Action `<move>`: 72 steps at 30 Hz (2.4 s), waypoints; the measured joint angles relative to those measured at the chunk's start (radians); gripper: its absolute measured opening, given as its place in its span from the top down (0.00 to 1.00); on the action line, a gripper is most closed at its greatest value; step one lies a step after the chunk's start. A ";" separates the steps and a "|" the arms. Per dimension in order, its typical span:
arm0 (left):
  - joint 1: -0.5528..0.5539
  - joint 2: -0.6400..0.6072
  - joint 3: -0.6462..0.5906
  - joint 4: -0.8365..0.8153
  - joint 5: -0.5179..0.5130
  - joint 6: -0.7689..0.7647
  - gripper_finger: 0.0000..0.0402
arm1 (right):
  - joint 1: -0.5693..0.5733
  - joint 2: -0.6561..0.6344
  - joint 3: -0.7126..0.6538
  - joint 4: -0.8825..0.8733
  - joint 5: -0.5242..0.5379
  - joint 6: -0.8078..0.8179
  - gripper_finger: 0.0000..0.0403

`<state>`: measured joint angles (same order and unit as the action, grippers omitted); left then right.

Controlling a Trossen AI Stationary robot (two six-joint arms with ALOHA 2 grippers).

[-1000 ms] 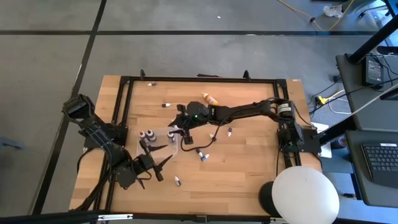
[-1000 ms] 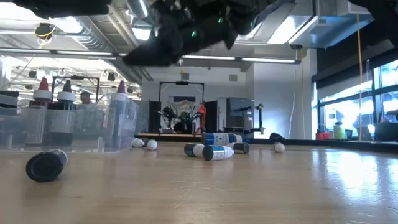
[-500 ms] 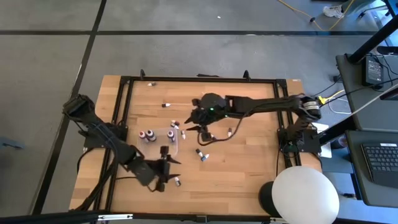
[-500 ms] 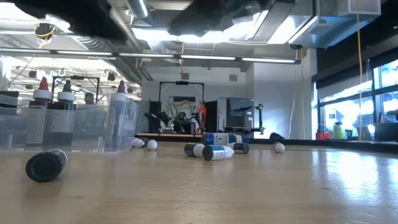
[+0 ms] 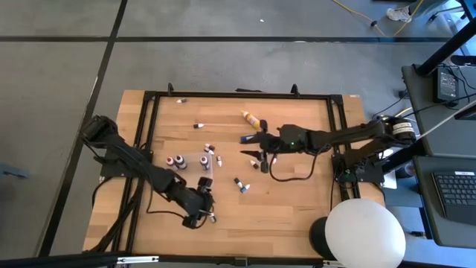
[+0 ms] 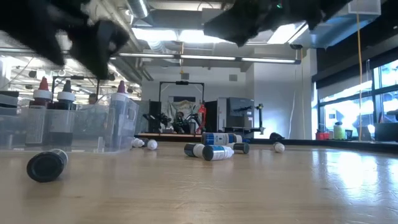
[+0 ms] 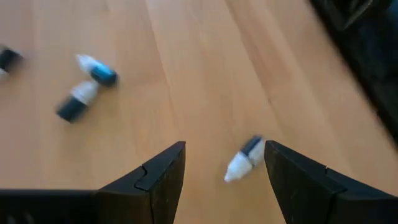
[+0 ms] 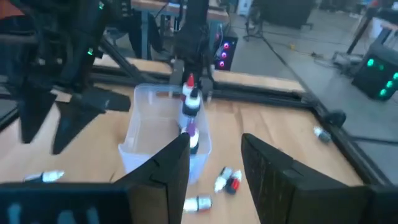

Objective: Pick & Place food coloring
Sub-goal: Put the bottom small purple food coloring bottle into the transparent bin

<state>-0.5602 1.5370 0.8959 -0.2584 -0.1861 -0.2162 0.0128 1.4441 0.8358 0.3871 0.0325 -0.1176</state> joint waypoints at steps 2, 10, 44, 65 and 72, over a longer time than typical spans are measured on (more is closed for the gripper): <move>0.001 0.037 -0.001 0.010 0.032 0.021 0.47 | 0.000 0.000 -0.019 0.026 0.000 0.027 0.63; -0.006 0.158 -0.001 0.115 0.102 0.142 0.47 | -0.002 -0.004 -0.037 0.033 0.001 0.064 0.63; 0.026 0.109 -0.001 0.022 0.138 0.008 0.81 | -0.002 -0.004 -0.036 0.015 0.006 0.054 0.63; -0.009 -0.203 -0.131 -0.480 -0.212 -0.582 0.80 | -0.018 -0.004 -0.036 0.003 0.091 0.011 0.63; -0.006 -0.203 -0.172 -0.472 -0.191 -0.611 0.78 | -0.018 -0.004 -0.036 -0.014 0.090 0.008 0.63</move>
<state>-0.5665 1.3342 0.7238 -0.7302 -0.3776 -0.8273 -0.0048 1.4403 0.7998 0.3727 0.1230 -0.1100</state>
